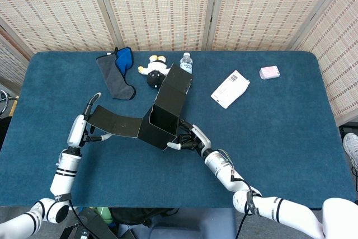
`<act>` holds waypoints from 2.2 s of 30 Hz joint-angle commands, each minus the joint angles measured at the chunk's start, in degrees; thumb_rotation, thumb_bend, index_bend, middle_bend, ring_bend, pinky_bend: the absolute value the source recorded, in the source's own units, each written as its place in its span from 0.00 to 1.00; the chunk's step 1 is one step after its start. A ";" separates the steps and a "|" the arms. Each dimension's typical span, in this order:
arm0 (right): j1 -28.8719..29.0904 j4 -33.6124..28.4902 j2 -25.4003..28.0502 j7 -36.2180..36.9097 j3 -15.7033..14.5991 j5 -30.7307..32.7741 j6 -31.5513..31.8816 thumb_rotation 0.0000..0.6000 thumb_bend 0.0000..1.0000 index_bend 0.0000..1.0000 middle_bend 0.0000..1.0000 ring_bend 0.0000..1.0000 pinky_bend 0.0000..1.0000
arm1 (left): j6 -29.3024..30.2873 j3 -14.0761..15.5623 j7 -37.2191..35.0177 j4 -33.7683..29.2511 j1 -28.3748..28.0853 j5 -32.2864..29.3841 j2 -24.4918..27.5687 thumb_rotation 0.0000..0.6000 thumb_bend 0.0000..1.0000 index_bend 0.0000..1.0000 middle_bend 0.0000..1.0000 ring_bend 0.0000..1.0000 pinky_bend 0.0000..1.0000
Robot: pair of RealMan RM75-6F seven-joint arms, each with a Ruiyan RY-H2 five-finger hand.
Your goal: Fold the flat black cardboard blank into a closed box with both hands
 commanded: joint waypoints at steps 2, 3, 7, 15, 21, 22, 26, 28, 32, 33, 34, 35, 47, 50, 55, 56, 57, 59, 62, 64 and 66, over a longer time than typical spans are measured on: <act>0.38 0.18 -0.24 -0.42 -0.35 -0.35 0.34 1.00 0.31 0.35 0.40 0.74 1.00 | 1.77 -0.39 -1.09 0.65 -0.53 1.07 -1.13 1.00 0.09 0.00 0.00 0.65 0.82; 0.47 0.29 -0.26 -0.78 -0.58 -0.59 0.53 1.00 0.31 0.35 0.40 0.74 1.00 | 2.24 -0.59 -1.31 0.85 -0.58 1.15 -1.39 1.00 0.09 0.00 0.00 0.65 0.82; 0.73 0.43 -0.44 -1.94 -1.48 -1.24 1.41 1.00 0.32 0.35 0.40 0.74 1.00 | 2.85 -0.72 -2.87 0.99 -0.72 1.38 -1.81 1.00 0.09 0.00 0.00 0.65 0.82; 1.91 0.52 -0.92 -4.65 -2.73 -1.96 2.61 1.00 0.32 0.35 0.40 0.74 1.00 | 4.24 0.12 -3.71 2.21 -0.74 2.53 -3.26 1.00 0.10 0.00 0.00 0.65 0.82; 2.51 0.41 -0.90 -6.19 -3.29 -1.69 3.21 1.00 0.32 0.35 0.40 0.74 1.00 | 6.48 -0.42 -3.85 3.81 -0.74 2.85 -4.46 1.00 0.10 0.00 0.00 0.64 0.82; 2.57 0.36 -0.83 -6.34 -3.40 -1.54 3.20 1.00 0.32 0.35 0.40 0.74 1.00 | 6.94 -0.68 -3.78 4.13 -0.69 2.70 -4.70 1.00 0.10 0.00 0.00 0.64 0.82; 2.70 0.22 -0.79 -6.54 -3.51 -1.15 3.43 1.00 0.32 0.35 0.40 0.74 1.00 | 7.11 -1.42 -3.54 4.32 -0.44 1.55 -5.02 1.00 0.10 0.00 0.00 0.63 0.82; 2.81 0.24 -0.87 -6.60 -3.54 -1.07 3.54 1.00 0.32 0.35 0.40 0.74 1.00 | 7.40 -1.52 -3.21 4.23 -0.22 1.28 -5.19 1.00 0.09 0.00 0.00 0.63 0.82; 3.09 0.35 -0.98 -6.55 -3.65 -0.99 3.41 1.00 0.32 0.35 0.40 0.74 1.00 | 6.81 -0.60 -3.37 3.58 -0.09 1.79 -4.76 1.00 0.10 0.00 0.00 0.62 0.82; 3.18 0.44 -1.01 -6.70 -3.73 -1.02 3.42 1.00 0.32 0.35 0.40 0.74 1.00 | 6.98 -0.46 -3.54 3.47 -0.06 2.01 -4.74 1.00 0.10 0.00 0.00 0.62 0.82; 3.27 0.53 -1.04 -6.88 -3.84 -1.06 3.42 1.00 0.32 0.35 0.40 0.74 1.00 | 7.26 -0.42 -3.59 3.48 -0.05 2.19 -4.81 1.00 0.10 0.00 0.00 0.62 0.82; 3.39 0.60 -1.05 -7.08 -3.98 -1.06 3.36 1.00 0.33 0.35 0.40 0.74 1.00 | 7.52 -0.37 -3.74 3.51 -0.09 2.42 -4.90 1.00 0.10 0.00 0.00 0.62 0.82; 5.45 1.35 -0.21 -12.94 -5.08 0.33 3.28 1.00 0.34 0.35 0.40 0.75 1.00 | 10.67 2.29 -3.10 13.96 -2.31 7.96 -7.05 1.00 0.09 0.20 0.06 0.70 0.82; 6.15 2.16 -0.68 -15.36 -5.75 1.37 3.48 1.00 0.34 0.35 0.40 0.75 1.00 | 11.21 4.52 -2.55 18.69 -2.60 10.04 -8.14 1.00 0.09 0.22 0.08 0.70 0.82; 7.38 4.31 -2.28 -19.52 -6.91 2.93 4.11 1.00 0.34 0.36 0.40 0.75 1.00 | 11.51 6.81 -3.93 24.01 -2.54 11.31 -10.13 1.00 0.09 0.24 0.10 0.71 0.82; 7.60 4.68 -2.62 -20.20 -7.04 3.19 4.25 1.00 0.34 0.36 0.40 0.75 1.00 | 11.54 7.04 -4.09 24.70 -2.55 11.39 -10.41 1.00 0.09 0.24 0.10 0.71 0.82; 7.82 5.12 -3.01 -21.00 -7.19 3.31 4.56 1.00 0.34 0.36 0.40 0.75 1.00 | 11.65 7.20 -4.18 25.36 -2.54 11.42 -10.71 1.00 0.09 0.24 0.11 0.71 0.82; 8.33 6.14 -3.94 -22.90 -7.63 3.40 5.27 1.00 0.34 0.36 0.40 0.75 1.00 | 11.91 7.46 -4.57 26.72 -2.56 11.40 -11.50 1.00 0.09 0.24 0.11 0.71 0.82; 8.70 7.34 -5.40 -25.03 -7.97 3.54 6.68 1.00 0.34 0.36 0.40 0.75 1.00 | 12.35 7.66 -4.96 28.60 -2.56 11.24 -12.77 1.00 0.10 0.24 0.11 0.71 0.82; 8.75 8.44 -6.60 -26.46 -8.27 3.41 8.04 1.00 0.34 0.36 0.40 0.75 1.00 | 12.49 7.83 -5.17 29.90 -2.54 11.10 -13.64 1.00 0.09 0.24 0.11 0.71 0.82; 8.71 9.02 -7.37 -27.19 -8.45 3.35 8.74 1.00 0.34 0.36 0.40 0.75 1.00 | 12.72 7.90 -5.16 31.02 -2.52 10.96 -14.40 1.00 0.10 0.24 0.12 0.72 0.82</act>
